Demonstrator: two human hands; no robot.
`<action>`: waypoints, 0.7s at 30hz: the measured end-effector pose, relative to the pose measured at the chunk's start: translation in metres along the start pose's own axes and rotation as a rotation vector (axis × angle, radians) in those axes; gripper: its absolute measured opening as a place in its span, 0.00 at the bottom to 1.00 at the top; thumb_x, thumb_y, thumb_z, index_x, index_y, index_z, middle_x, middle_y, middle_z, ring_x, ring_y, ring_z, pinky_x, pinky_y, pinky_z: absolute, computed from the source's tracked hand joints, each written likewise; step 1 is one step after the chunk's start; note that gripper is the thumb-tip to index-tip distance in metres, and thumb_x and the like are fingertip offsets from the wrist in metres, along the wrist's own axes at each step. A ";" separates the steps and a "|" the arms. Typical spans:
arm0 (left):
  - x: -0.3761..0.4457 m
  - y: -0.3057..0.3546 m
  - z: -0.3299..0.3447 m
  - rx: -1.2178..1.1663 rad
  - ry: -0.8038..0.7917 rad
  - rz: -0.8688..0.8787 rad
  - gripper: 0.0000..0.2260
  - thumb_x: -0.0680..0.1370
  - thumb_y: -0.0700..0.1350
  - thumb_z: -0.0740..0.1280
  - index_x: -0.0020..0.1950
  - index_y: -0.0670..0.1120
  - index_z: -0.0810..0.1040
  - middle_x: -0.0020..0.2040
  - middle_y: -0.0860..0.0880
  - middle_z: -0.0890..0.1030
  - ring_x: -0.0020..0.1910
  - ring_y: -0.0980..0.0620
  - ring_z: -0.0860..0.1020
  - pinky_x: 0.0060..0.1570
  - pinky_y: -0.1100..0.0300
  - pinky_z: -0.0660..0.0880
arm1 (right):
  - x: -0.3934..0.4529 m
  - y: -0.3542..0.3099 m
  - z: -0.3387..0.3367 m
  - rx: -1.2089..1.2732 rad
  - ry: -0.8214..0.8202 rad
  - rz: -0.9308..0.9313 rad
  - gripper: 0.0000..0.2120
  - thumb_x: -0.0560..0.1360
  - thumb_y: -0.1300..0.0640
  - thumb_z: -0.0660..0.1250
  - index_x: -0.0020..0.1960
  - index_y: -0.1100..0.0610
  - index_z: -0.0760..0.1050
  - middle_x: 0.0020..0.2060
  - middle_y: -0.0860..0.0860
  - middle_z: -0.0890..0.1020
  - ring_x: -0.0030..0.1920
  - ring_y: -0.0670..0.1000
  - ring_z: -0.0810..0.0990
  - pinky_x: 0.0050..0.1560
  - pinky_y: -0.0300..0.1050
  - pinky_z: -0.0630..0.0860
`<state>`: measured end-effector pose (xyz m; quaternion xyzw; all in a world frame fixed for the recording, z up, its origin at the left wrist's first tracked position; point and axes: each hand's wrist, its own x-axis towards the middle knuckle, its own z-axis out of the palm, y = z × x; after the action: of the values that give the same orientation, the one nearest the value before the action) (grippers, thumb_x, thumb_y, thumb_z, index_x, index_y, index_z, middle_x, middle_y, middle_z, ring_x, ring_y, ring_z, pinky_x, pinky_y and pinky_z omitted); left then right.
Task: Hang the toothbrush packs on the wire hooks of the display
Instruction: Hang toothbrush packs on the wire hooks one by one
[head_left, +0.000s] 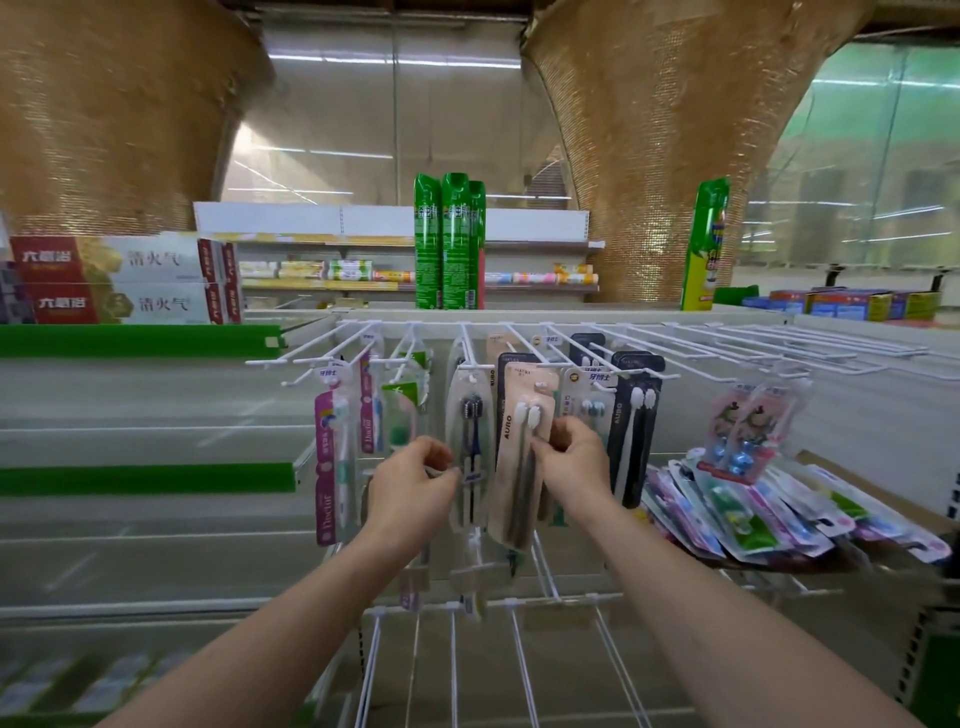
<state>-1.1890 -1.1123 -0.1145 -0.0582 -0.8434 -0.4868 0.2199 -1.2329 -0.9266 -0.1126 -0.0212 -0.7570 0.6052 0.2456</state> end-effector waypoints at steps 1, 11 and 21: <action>0.000 0.001 0.001 -0.011 -0.004 -0.008 0.04 0.80 0.42 0.70 0.54 0.50 0.80 0.49 0.54 0.81 0.48 0.58 0.79 0.42 0.66 0.72 | -0.001 0.001 0.000 0.014 -0.002 -0.013 0.04 0.79 0.60 0.69 0.47 0.53 0.77 0.44 0.50 0.84 0.47 0.51 0.82 0.42 0.40 0.73; -0.005 0.016 0.009 -0.089 -0.006 0.000 0.05 0.79 0.44 0.72 0.53 0.51 0.79 0.49 0.52 0.81 0.50 0.53 0.80 0.53 0.53 0.79 | -0.029 -0.005 -0.016 0.053 0.102 -0.135 0.10 0.81 0.63 0.64 0.51 0.48 0.75 0.46 0.44 0.81 0.47 0.43 0.80 0.44 0.35 0.72; -0.015 0.028 0.016 -0.330 -0.065 -0.049 0.07 0.77 0.48 0.73 0.54 0.51 0.79 0.51 0.50 0.83 0.52 0.50 0.82 0.55 0.46 0.80 | -0.060 -0.009 -0.011 0.081 -0.084 -0.191 0.12 0.79 0.67 0.67 0.48 0.50 0.77 0.44 0.49 0.84 0.47 0.48 0.83 0.48 0.40 0.79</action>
<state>-1.1716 -1.0823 -0.1062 -0.0886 -0.7600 -0.6216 0.1680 -1.1739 -0.9389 -0.1238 0.0862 -0.7402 0.6093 0.2709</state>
